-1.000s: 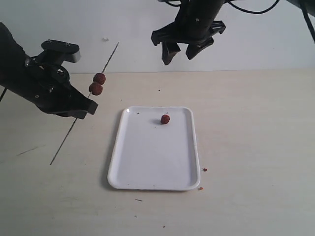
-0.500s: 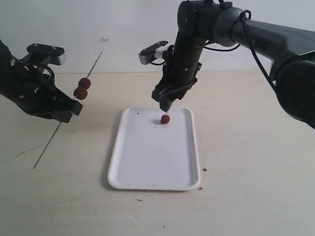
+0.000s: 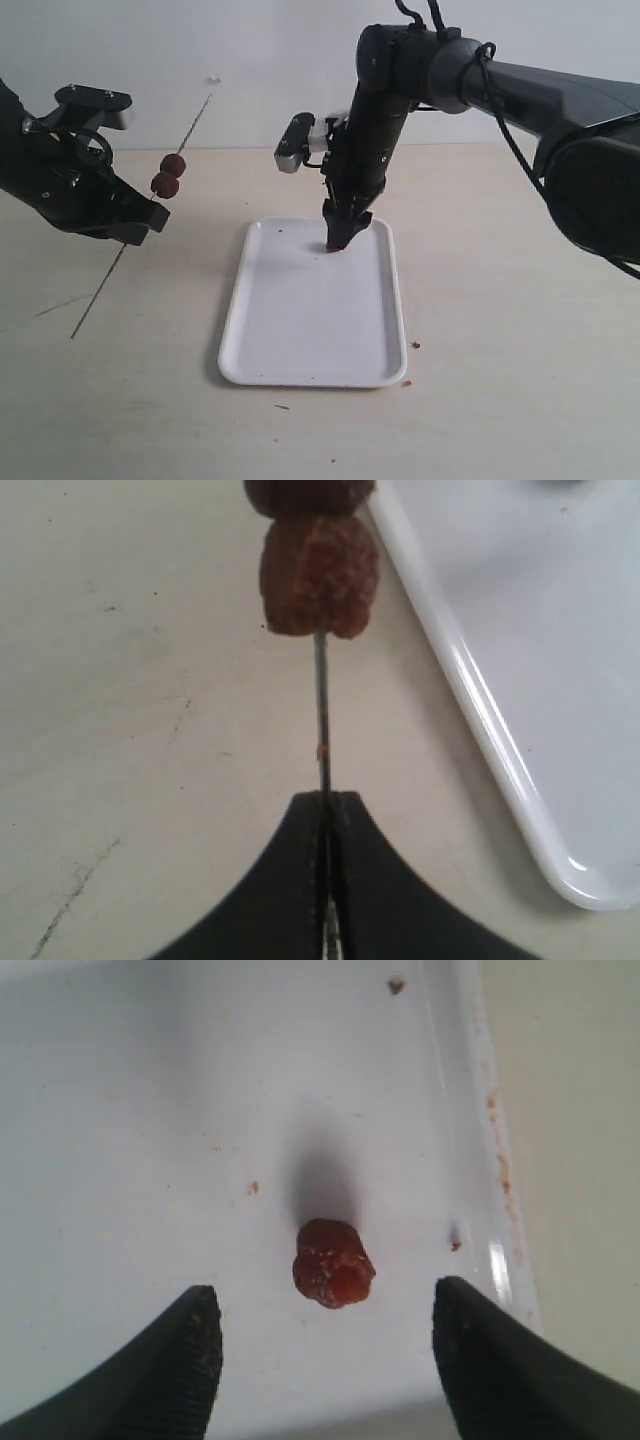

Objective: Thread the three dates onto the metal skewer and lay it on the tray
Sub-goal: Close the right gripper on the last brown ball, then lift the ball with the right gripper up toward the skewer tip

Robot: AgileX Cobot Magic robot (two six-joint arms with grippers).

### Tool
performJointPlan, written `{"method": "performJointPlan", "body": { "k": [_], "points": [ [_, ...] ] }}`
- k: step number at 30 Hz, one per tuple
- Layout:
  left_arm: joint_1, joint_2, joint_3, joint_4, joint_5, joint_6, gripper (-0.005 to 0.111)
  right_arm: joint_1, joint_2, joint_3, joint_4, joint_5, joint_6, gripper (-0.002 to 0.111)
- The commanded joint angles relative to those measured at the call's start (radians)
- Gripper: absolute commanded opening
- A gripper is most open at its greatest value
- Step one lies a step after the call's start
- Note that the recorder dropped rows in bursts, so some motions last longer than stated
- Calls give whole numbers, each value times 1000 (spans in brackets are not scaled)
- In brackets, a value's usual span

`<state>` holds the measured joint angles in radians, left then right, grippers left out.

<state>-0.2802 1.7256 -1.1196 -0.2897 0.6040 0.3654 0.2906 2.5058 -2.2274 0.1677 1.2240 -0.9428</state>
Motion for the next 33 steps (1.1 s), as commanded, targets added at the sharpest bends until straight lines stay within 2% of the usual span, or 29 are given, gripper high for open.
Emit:
{"method": "performJointPlan", "body": {
  "k": [1,16,17,21,25,28,33],
  "points": [
    [2,-4,2,-1,-14,1,0,-1,27,1,6,-3,-15,59],
    [2,-4,2,-1,-14,1,0,-1,87,1,21,-77,-15,59],
    [2,-4,2,-1,-14,1,0,-1,89,1,21,-77,-15,57],
    [2,-4,2,-1,-14,1,0,-1,89,1,14,-77,4,35],
    [2,-4,2,-3,-14,1,0,-1,89,1,14,-77,4,24],
    [2,-4,2,-3,-14,1,0,-1,89,-4,14,-72,36,19],
    [2,-4,2,-3,-14,1,0,-1,66,-5,14,-49,113,19]
  ]
}}
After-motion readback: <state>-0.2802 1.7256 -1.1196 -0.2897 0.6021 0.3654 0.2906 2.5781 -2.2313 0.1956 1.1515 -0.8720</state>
